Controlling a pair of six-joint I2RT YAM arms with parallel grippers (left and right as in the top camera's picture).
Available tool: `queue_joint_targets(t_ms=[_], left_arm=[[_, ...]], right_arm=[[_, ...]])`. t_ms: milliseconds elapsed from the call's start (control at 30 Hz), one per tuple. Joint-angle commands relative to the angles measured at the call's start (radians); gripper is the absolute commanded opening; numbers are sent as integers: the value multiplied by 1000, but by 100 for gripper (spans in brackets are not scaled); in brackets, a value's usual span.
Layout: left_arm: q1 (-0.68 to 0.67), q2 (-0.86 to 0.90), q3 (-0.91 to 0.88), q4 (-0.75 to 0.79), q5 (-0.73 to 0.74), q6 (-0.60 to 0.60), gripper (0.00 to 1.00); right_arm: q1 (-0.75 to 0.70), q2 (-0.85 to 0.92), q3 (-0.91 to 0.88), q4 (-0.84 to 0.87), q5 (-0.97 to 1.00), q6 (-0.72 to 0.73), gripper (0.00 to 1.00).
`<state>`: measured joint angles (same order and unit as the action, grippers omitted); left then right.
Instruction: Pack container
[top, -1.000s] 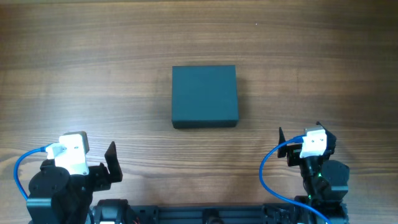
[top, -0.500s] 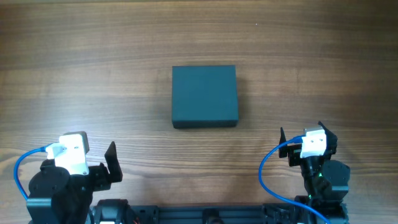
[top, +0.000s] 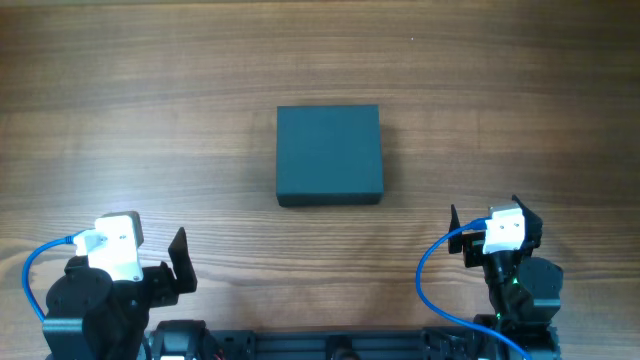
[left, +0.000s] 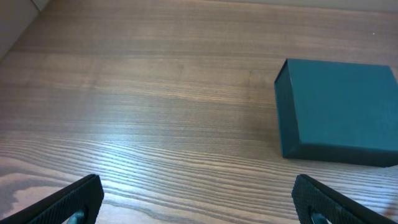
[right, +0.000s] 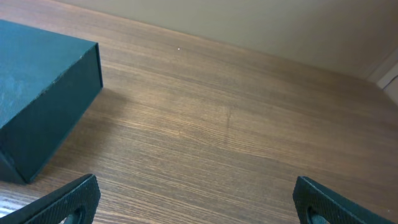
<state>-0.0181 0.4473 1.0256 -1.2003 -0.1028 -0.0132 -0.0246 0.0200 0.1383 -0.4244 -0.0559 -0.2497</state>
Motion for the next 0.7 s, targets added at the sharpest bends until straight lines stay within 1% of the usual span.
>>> queue_joint_targets(t_ms=[0,267,333,467,500,567,667], left_arm=[[7,-5,-2,3,16,5,100],[7,-7,-10,6,16,8,100],[7,-7,-24,54,17,8,100],[27,-32,-147,308,121,5,100],[40,-55,-229,421,169,5,100],[53,-98,-369,578,228,5,100],[54,-179,-559,739,256,-3,100]], right_arm=[[-6,-18,-1,6,-5,-12,100],[-6,-18,-1,6,-5,-11,100],[-6,-18,-1,6,-5,-11,100],[-6,-18,-1,6,-5,-12,100],[-6,-18,-1,6,-5,-12,100],[-6,-18,-1,6,-5,-12,100],[-6,-18,-1,6,-5,-12,100]])
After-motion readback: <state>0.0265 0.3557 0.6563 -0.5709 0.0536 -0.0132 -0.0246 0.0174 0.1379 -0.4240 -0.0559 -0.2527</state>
